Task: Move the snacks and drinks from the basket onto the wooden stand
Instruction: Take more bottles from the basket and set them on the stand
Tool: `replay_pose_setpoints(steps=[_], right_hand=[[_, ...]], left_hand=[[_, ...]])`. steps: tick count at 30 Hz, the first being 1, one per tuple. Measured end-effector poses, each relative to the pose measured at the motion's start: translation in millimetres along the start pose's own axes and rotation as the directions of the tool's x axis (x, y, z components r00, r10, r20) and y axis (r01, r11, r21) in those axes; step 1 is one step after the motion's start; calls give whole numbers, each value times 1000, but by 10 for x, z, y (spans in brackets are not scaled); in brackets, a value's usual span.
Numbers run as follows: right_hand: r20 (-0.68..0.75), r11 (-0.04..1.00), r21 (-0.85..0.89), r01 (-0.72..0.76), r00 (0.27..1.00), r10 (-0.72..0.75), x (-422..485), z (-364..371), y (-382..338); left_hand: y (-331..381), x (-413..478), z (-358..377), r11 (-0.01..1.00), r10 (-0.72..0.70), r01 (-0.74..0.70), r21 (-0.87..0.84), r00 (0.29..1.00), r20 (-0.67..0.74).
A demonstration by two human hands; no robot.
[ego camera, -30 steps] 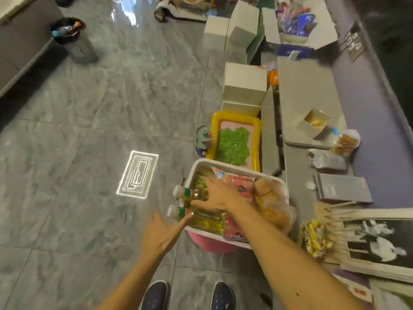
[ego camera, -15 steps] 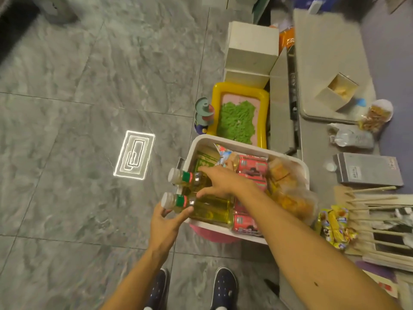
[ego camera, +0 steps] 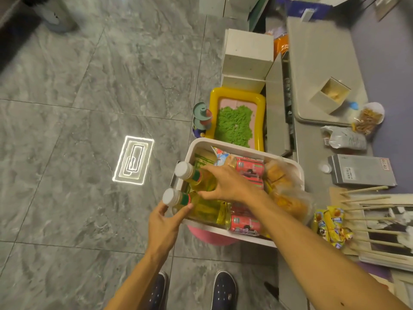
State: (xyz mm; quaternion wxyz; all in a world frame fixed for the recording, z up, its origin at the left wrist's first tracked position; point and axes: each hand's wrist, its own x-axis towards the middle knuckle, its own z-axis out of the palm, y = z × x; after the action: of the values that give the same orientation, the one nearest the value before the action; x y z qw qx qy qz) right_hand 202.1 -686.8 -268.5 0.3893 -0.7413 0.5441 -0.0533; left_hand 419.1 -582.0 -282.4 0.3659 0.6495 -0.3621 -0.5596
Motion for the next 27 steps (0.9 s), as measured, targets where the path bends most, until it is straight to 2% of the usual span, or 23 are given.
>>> replay_pose_setpoints(steps=[3,6,9,15,21,27], right_hand=[[-177,990,133,-49,982,72,-123,-39,-109],[-352,966,248,-73,922,160,-261,-177,-274],[-439,937,330,-111,861,257,-511,-528,-578],[-610,928,371,-39,743,275,-1154,-1723,-1451],[-779,936,349,51,572,259,-1957,-3057,-2431],[-877,961,276,33,416,238,-2837,-3841,-3117]], left_hand=[[295,43,-23,997,82,-82,-3,995,58],[671,74,-121,984,168,-173,49,982,90],[1210,11,-263,959,249,-257,116,965,78],[2767,-351,-340,856,439,-451,252,892,102],[4528,-1063,-171,690,638,-663,291,747,186],[5801,-1748,34,503,755,-827,252,562,338]])
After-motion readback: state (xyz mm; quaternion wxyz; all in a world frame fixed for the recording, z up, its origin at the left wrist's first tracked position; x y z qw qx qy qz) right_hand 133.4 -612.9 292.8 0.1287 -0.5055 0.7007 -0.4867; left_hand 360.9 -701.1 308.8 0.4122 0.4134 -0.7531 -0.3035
